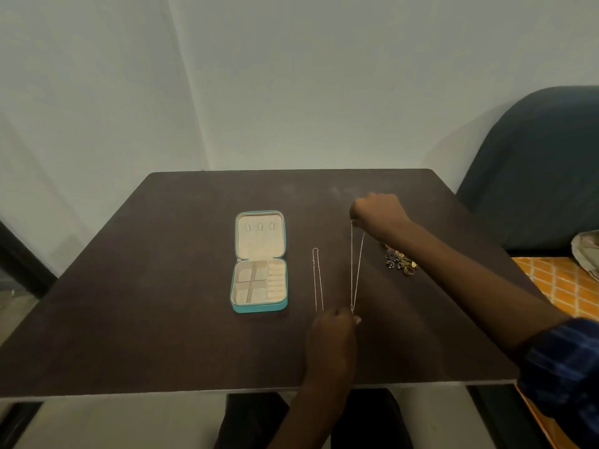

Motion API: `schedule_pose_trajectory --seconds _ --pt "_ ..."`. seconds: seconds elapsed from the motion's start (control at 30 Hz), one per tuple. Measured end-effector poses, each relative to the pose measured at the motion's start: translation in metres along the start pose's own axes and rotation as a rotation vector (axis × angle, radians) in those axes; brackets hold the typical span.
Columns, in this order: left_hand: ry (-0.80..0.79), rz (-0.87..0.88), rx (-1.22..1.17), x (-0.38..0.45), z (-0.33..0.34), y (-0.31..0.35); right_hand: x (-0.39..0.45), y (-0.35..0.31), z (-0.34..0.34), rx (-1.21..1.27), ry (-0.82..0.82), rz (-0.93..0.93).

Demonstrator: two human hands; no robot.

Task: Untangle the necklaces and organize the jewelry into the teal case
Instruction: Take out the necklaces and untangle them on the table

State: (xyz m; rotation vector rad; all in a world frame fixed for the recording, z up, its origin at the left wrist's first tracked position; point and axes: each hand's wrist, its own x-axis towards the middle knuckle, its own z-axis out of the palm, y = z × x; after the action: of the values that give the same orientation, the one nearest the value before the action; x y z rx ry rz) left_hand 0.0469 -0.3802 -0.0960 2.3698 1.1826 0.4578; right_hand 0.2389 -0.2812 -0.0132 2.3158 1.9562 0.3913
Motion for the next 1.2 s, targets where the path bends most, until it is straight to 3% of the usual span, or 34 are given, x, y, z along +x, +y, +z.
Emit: schedule_pose_trajectory --seconds 0.5,0.87,1.2 --pt "-0.045 0.076 0.185 -0.004 0.024 0.0 0.01 -0.024 0.044 0.099 -0.131 -0.051" --pt "0.117 0.122 0.3 -0.022 0.04 -0.001 0.016 -0.028 0.058 0.241 -0.103 -0.052" --pt "0.106 0.133 0.224 -0.023 0.032 0.003 0.016 -0.027 0.057 0.283 -0.128 -0.101"
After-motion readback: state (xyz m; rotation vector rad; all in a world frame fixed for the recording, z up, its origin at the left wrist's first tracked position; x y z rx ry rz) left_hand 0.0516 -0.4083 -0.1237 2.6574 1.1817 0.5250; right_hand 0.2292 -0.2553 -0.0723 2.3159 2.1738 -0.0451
